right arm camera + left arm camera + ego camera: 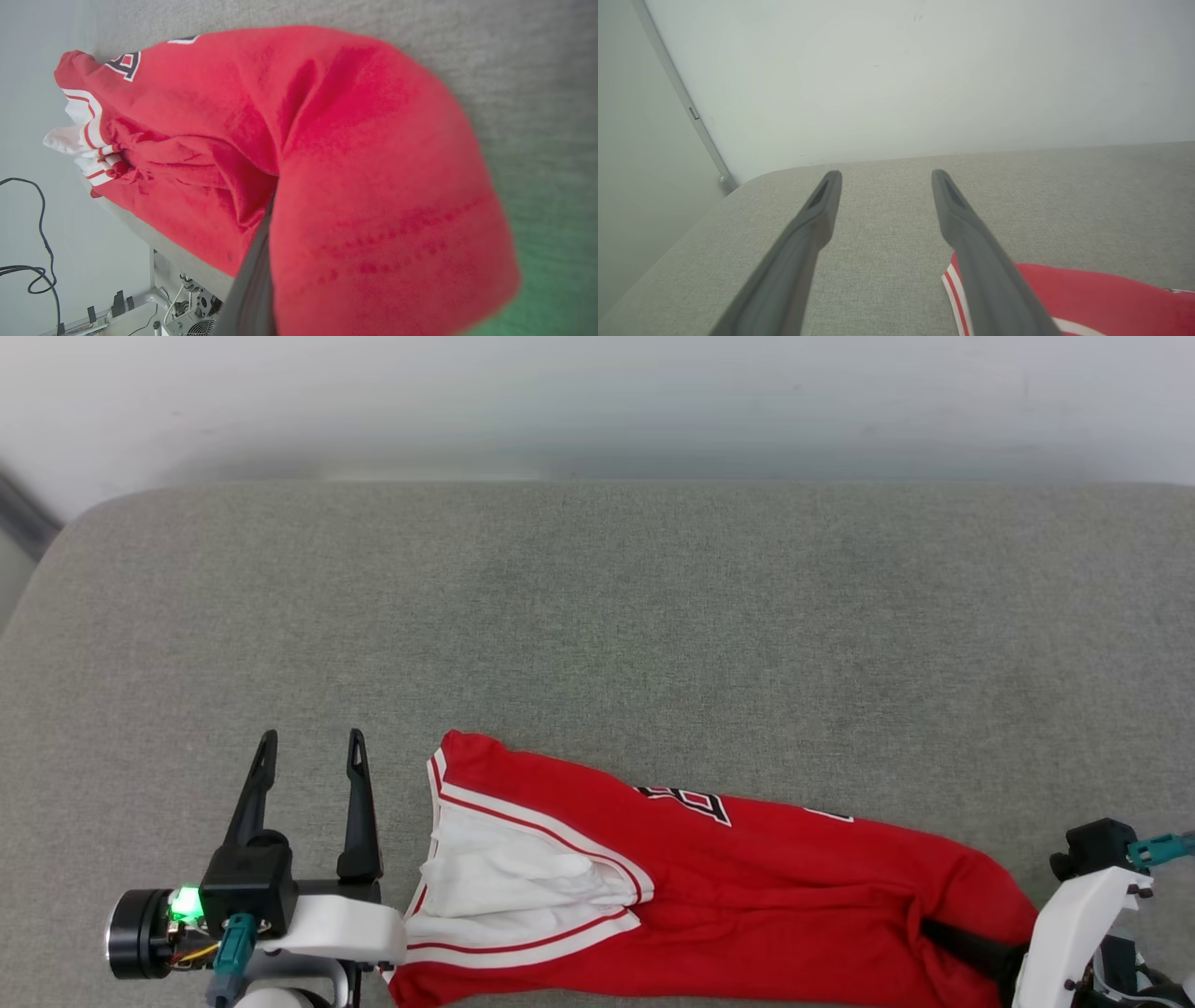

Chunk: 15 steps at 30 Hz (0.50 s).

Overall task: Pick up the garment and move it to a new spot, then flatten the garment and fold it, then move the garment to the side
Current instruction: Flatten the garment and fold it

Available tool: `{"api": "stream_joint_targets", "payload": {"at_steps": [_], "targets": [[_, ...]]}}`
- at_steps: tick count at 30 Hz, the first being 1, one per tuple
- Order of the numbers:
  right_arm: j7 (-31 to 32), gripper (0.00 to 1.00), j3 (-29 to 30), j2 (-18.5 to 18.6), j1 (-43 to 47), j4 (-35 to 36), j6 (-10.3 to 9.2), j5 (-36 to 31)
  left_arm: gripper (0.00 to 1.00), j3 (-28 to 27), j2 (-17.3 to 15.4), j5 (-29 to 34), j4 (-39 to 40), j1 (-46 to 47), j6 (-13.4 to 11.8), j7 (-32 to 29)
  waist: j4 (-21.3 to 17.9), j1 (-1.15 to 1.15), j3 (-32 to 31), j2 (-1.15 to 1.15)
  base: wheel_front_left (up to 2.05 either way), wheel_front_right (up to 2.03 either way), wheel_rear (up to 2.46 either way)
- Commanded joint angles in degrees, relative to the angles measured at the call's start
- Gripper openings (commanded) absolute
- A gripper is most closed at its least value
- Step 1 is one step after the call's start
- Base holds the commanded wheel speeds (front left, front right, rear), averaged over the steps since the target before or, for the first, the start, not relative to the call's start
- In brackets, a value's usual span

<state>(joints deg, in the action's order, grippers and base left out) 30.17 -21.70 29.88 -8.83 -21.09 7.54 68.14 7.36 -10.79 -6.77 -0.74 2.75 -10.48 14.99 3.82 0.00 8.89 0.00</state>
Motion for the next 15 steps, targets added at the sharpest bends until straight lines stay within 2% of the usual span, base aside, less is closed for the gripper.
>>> {"api": "stream_joint_targets", "payload": {"at_steps": [1, 7, 10, 11, 14, 15], "targets": [[-0.7, 0.00, -0.1, 0.7, -0.2, 0.0, -0.12, -0.4, 1.00, -0.8, 0.7, 0.9, 0.1, -1.1, 0.6, 0.3, -0.1, 0.00, -0.6, 0.00, 0.00, 0.00, 0.00], [-1.5, 0.00, 2.3, 6.6, 0.1, 1.7, -0.09, -0.6, 1.00, -3.0, 2.4, 3.3, 0.1, -3.1, 1.9, 0.3, -0.6, 0.00, -2.4, 0.00, 0.00, 0.00, 0.00], [-1.4, 0.00, 4.0, 10.2, 1.2, 0.8, -0.09, -1.2, 1.00, -3.6, 3.1, 4.0, 0.2, -3.9, 2.4, 0.3, -0.8, 0.00, -3.0, 0.00, 0.00, 0.00, 0.00], [-1.4, 0.00, 4.0, 10.2, 1.2, 0.8, -0.09, -1.2, 1.00, -3.6, 3.1, 4.0, 0.2, -3.9, 2.4, 0.3, -0.8, 0.00, -3.0, 0.00, 0.00, 0.00, 0.00], [-0.8, 0.00, 6.0, 15.0, 2.5, -1.1, -0.08, -2.6, 1.00, -4.2, 3.6, 4.6, 0.1, -4.8, 3.1, 0.3, -1.1, 0.00, -3.7, 0.00, 0.00, 0.00, 0.00], [-0.8, 0.00, 6.0, 15.0, 2.5, -1.1, -0.08, -2.6, 1.00, -4.2, 3.6, 4.6, 0.1, -4.8, 3.1, 0.3, -1.1, 0.00, -3.7, 0.00, 0.00, 0.00, 0.00]]}}
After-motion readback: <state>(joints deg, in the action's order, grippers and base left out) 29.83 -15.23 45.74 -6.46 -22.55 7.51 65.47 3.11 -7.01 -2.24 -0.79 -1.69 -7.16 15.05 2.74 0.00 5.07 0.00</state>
